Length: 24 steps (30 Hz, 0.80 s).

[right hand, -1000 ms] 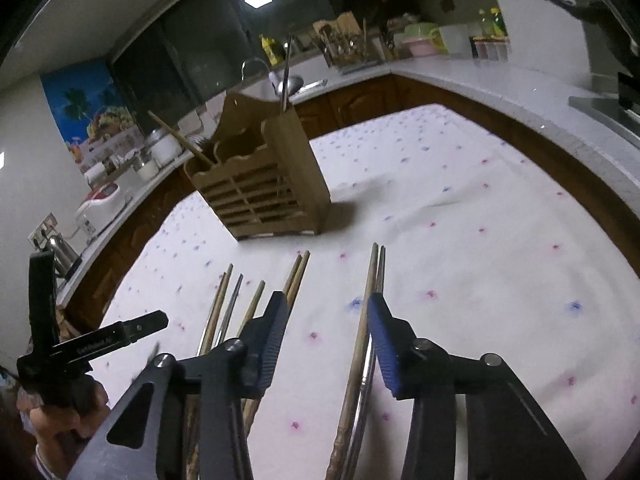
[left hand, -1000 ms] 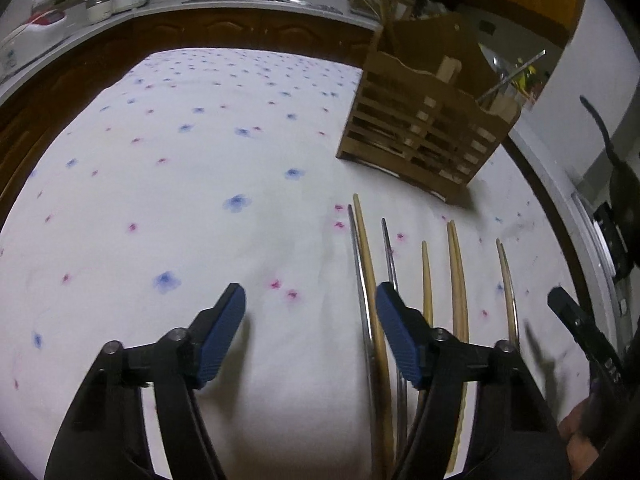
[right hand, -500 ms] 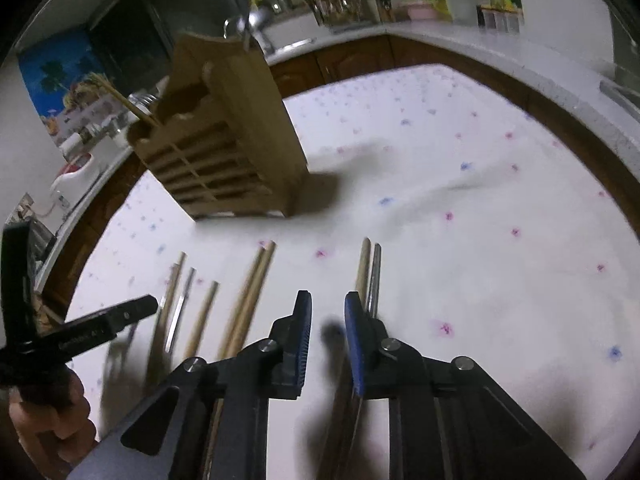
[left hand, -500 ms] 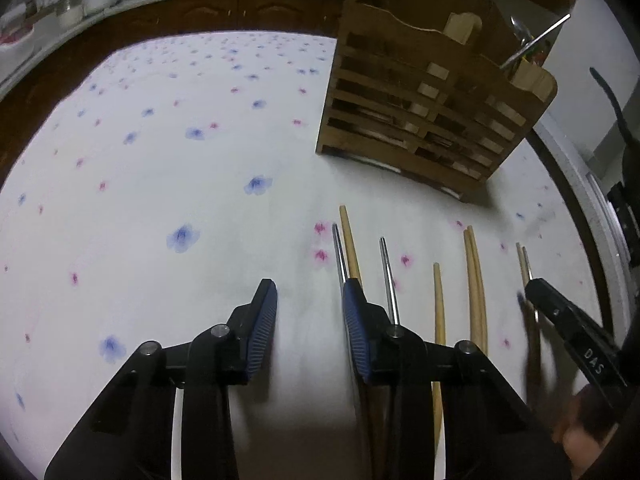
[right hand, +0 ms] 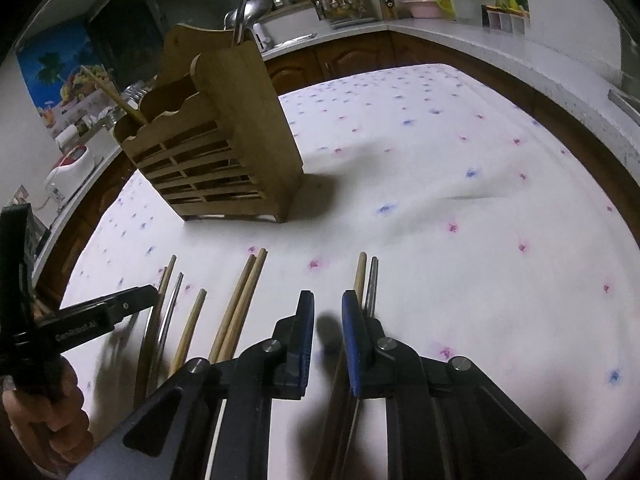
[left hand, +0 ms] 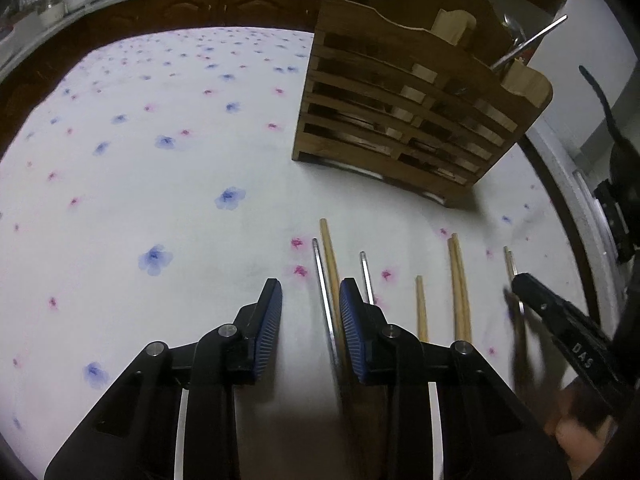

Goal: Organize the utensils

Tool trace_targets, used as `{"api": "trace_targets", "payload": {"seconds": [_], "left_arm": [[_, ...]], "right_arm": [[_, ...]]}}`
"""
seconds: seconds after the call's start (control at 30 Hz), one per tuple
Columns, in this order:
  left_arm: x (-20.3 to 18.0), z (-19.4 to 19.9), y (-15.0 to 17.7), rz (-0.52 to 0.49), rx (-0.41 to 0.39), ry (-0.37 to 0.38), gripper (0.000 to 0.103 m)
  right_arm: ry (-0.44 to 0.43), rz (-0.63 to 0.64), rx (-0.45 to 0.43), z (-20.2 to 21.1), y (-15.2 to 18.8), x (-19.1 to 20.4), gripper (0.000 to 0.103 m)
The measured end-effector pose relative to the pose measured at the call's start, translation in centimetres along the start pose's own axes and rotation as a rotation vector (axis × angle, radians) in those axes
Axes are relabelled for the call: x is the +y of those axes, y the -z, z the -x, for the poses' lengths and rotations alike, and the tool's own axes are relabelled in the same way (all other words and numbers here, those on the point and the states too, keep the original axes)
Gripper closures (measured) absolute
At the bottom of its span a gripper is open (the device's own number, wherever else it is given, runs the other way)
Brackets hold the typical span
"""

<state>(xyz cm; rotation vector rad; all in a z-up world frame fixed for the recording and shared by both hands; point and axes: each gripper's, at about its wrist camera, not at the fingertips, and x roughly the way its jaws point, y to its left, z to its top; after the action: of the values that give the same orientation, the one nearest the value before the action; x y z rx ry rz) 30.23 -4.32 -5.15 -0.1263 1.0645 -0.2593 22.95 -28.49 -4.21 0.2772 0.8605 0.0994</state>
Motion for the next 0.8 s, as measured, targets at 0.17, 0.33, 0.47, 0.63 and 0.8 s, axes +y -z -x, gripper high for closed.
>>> {"api": "trace_targets", "payload": {"seconds": [0.17,0.33,0.47,0.63,0.8], "left_arm": [[-0.7,-0.6,-0.4,-0.045,-0.016,-0.038,0.074],[-1.7,-0.5,0.3,-0.106,-0.036,-0.061,0.077],[-1.1,-0.2,0.5,-0.108,-0.034,-0.039,0.082],[0.4,0.1,0.3,-0.033,-0.009,0.031,0.083],[0.8,0.0,-0.2,-0.035,-0.003,0.029,0.083]], "right_arm": [[-0.008,-0.006,0.026,-0.7,0.1,-0.7,0.089],[0.007,0.014,0.03,-1.2,-0.3,-0.3,0.09],[0.023,0.049,0.033,-1.6,-0.6,0.2,0.09],[-0.001,0.031,0.036,-1.7,-0.7,-0.3,0.09],[0.005,0.032,0.033,-1.7,-0.6,-0.1,0.09]]}}
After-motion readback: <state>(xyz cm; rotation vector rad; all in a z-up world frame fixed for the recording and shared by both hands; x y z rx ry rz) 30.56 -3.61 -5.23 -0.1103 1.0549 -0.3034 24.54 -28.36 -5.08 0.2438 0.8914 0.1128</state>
